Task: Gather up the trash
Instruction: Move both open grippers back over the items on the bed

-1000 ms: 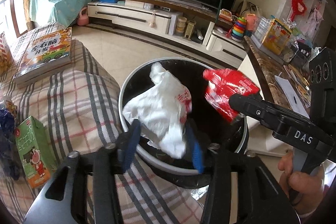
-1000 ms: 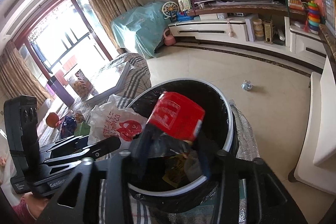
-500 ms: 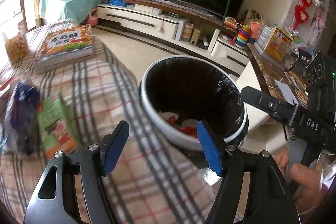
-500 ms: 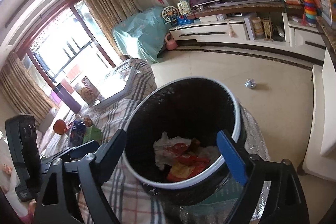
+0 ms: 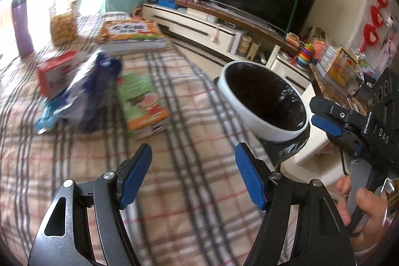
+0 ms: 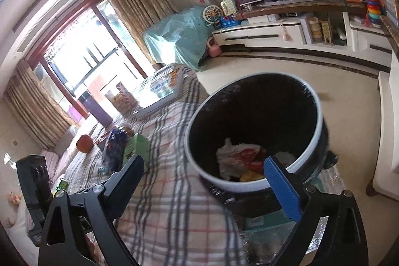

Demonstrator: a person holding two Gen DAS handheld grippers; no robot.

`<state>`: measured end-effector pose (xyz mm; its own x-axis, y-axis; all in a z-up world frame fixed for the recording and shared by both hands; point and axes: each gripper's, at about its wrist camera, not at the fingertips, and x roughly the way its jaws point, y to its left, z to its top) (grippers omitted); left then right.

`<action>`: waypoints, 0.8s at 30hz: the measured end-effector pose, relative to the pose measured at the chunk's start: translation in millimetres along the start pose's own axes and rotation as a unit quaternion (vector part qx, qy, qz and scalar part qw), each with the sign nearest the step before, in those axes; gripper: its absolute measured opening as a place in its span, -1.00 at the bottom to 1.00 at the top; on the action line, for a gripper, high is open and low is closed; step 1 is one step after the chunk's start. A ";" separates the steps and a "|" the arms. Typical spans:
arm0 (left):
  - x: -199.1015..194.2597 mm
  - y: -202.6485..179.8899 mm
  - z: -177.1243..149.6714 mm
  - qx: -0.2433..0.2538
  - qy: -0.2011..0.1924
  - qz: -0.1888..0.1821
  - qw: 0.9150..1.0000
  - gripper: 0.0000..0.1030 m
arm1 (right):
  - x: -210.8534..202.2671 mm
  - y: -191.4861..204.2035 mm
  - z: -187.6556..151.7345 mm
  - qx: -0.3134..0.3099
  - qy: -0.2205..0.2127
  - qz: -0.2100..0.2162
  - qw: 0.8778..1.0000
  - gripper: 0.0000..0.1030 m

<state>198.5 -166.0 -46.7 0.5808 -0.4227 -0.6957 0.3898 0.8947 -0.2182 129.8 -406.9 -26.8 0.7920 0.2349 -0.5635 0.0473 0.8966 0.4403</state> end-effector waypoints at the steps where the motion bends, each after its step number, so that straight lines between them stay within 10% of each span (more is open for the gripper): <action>1: -3.7 6.5 -3.5 -0.006 -0.002 0.005 1.000 0.37 | -0.1 3.6 -1.6 -0.003 -0.002 0.000 1.000 0.90; 24: -57.7 123.7 -42.7 -0.106 -0.027 0.076 0.991 0.37 | 50.7 94.1 -45.0 -0.079 0.058 0.049 0.994 0.90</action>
<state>182.7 -24.8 -62.7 0.6616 -0.2828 -0.6945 0.1394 0.9564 -0.2566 147.0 -293.6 -45.4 0.7119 0.3568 -0.6048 -0.1300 0.9134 0.3858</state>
